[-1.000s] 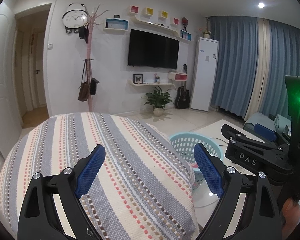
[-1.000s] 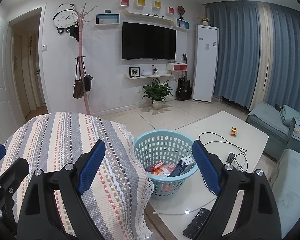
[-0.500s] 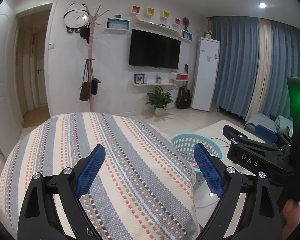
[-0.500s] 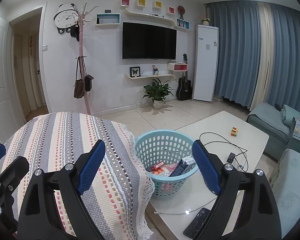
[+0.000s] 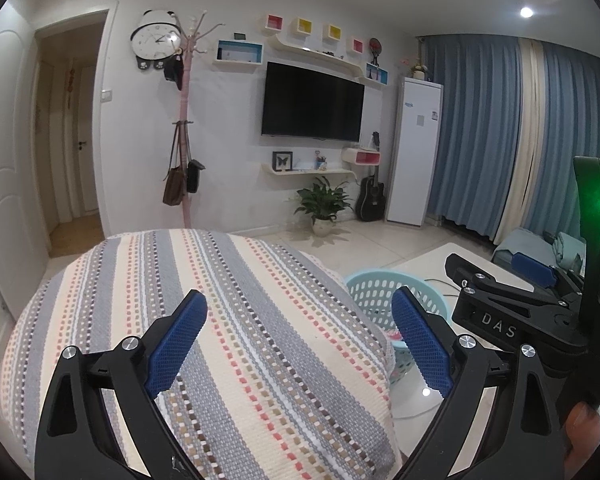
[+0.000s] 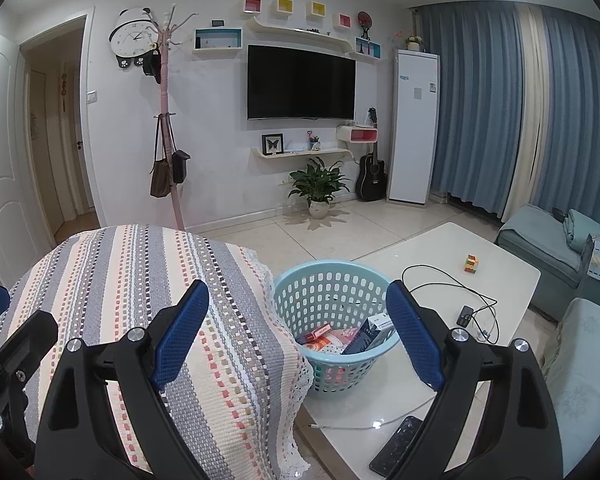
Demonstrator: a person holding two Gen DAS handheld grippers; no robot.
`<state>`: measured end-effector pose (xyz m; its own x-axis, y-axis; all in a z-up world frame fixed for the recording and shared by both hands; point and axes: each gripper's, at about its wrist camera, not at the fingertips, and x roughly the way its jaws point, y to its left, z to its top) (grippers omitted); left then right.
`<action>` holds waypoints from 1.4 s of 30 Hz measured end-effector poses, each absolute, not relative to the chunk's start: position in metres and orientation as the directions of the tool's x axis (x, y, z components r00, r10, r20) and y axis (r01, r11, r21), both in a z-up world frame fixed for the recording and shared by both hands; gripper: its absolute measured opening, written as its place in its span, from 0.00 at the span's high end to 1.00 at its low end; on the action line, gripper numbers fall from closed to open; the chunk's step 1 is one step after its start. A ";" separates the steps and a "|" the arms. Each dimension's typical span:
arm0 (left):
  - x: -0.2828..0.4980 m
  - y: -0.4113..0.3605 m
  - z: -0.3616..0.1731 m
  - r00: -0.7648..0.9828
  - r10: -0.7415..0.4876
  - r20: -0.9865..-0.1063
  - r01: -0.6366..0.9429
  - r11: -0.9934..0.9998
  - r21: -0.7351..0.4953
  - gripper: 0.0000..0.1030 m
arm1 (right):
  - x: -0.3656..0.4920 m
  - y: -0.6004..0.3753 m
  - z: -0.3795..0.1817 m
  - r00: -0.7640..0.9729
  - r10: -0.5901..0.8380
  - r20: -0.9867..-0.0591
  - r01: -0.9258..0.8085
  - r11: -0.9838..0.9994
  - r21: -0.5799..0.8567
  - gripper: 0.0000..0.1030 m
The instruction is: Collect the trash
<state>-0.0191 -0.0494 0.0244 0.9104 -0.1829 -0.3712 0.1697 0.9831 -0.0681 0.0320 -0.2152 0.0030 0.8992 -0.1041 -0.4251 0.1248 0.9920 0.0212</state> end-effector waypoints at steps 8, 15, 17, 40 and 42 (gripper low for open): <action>-0.020 -0.050 0.026 0.913 -0.174 -0.370 0.159 0.985 -0.071 0.11 | 0.032 -0.215 0.003 0.897 -0.097 -0.431 0.121 0.992 0.029 0.15; -0.020 -0.052 0.024 0.912 -0.156 -0.378 0.141 0.988 -0.068 0.09 | 0.035 -0.217 -0.001 0.889 -0.089 -0.450 0.118 0.992 0.037 0.15; -0.020 -0.052 0.024 0.913 -0.146 -0.380 0.129 0.989 -0.071 0.08 | 0.035 -0.218 -0.002 0.889 -0.085 -0.451 0.116 0.992 0.042 0.15; -0.021 -0.050 0.023 0.922 -0.019 -0.386 0.021 1.000 0.002 0.07 | 0.038 -0.221 -0.005 0.884 -0.093 -0.458 0.126 0.991 0.041 0.15; -0.020 -0.050 0.022 0.915 -0.033 -0.403 0.029 0.999 -0.015 0.07 | 0.038 -0.221 -0.006 0.883 -0.095 -0.459 0.127 0.991 0.040 0.15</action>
